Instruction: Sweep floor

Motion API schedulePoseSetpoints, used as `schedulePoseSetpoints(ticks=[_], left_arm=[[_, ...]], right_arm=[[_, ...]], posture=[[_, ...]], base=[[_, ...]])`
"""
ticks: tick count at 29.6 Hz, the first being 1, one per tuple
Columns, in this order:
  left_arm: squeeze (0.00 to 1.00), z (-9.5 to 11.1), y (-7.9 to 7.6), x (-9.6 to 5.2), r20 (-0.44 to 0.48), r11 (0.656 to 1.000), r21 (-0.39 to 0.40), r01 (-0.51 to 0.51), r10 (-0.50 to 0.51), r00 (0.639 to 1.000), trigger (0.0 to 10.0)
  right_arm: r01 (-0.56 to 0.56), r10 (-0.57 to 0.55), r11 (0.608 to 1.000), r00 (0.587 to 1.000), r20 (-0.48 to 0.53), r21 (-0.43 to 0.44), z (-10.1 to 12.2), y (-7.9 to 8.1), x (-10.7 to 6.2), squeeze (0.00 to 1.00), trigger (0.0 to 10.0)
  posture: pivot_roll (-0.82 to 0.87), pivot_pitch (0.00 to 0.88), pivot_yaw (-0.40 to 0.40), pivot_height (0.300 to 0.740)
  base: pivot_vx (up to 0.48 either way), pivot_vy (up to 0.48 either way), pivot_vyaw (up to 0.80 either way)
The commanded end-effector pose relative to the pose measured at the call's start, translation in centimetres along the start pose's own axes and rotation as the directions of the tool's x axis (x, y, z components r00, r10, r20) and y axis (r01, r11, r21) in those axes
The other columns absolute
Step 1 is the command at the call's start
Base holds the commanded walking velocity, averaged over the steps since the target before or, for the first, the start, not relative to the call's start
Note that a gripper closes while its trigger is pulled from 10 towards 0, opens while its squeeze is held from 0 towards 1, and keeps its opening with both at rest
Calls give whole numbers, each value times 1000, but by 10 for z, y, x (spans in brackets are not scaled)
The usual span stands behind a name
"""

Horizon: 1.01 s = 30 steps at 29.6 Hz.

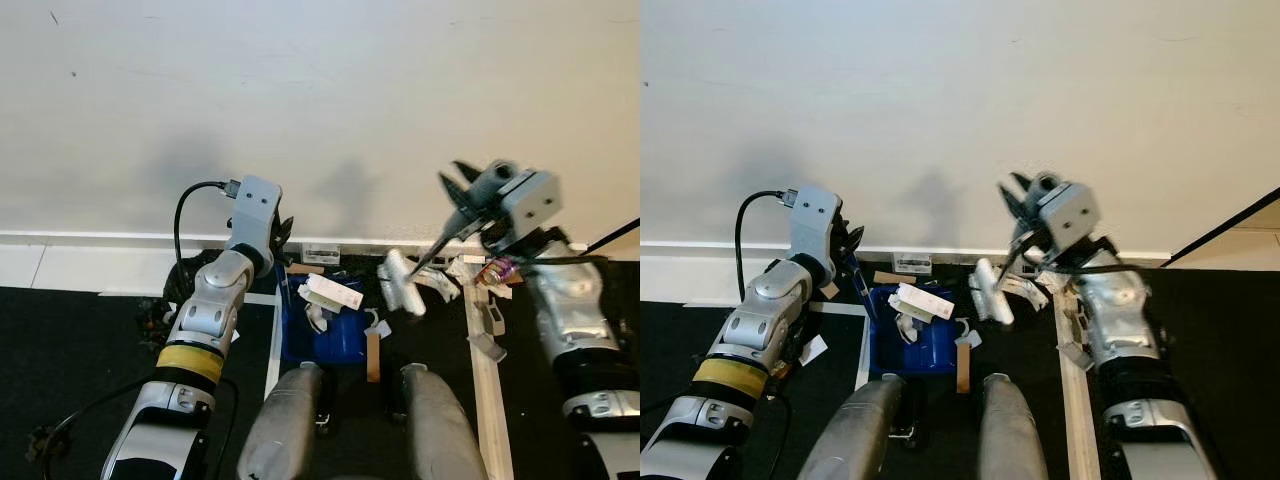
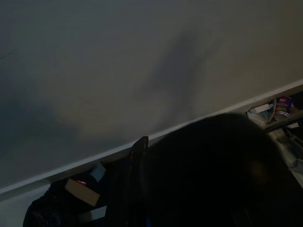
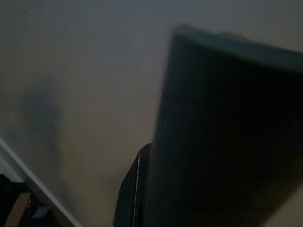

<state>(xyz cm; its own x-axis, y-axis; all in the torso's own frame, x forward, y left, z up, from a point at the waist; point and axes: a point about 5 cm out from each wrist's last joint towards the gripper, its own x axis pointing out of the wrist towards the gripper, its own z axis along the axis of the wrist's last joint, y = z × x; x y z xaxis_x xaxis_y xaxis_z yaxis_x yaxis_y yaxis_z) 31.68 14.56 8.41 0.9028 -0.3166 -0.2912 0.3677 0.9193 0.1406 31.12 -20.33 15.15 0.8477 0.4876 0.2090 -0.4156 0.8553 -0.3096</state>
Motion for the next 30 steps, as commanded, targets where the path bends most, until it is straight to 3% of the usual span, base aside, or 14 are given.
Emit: schedulePoseSetpoints(ticks=[1, 5, 7, 11, 16, 23, 30], left_arm=[[0, -24, -10, -1, -102, 999, -4, 33, -33, 994, 10000], [0, -24, -9, -1, -101, 999, -3, 35, -35, 994, 10000], [0, -24, -10, -1, -101, 999, -3, 36, -36, 994, 10000], [0, -23, -11, 0, -101, 999, -1, 41, -41, 994, 10000], [0, -23, -11, 1, -101, 999, -2, 43, -43, 994, 10000], [0, -24, -8, -3, -105, 999, 7, 41, -40, 994, 10000], [0, -26, -6, -5, -109, 999, 5, 35, -34, 993, 10000]], right_arm=[[-4, 2, 995, 1000, 15, 104, 7, -2, -4, 0, 10000], [2, -16, 972, 998, 54, 236, 13, -4, -8, 0, 10000], [-13, -4, 969, 998, 67, 248, 17, -7, -11, 0, 10000], [-111, 117, 986, 992, -46, 128, 10, -16, -23, 0, 10000], [-152, 162, 986, 975, -155, 71, -5, -17, -26, 0, 10000], [-256, 252, 967, 939, -235, 14, -35, 17, -11, 0, 10000], [-153, 153, 988, 971, -184, 11, -44, 31, 0, 0, 10000]], posture=[[8, 216, 39, 740], [6, 214, 40, 740], [2, 213, 41, 740], [-2, 212, 44, 740], [0, 216, 48, 740], [29, 229, 56, 740], [35, 233, 56, 740]], base=[[0, 0, 0], [0, 0, 0], [0, 0, 0], [0, 0, 0], [0, 0, 0], [0, 0, 0], [0, 0, 0]])
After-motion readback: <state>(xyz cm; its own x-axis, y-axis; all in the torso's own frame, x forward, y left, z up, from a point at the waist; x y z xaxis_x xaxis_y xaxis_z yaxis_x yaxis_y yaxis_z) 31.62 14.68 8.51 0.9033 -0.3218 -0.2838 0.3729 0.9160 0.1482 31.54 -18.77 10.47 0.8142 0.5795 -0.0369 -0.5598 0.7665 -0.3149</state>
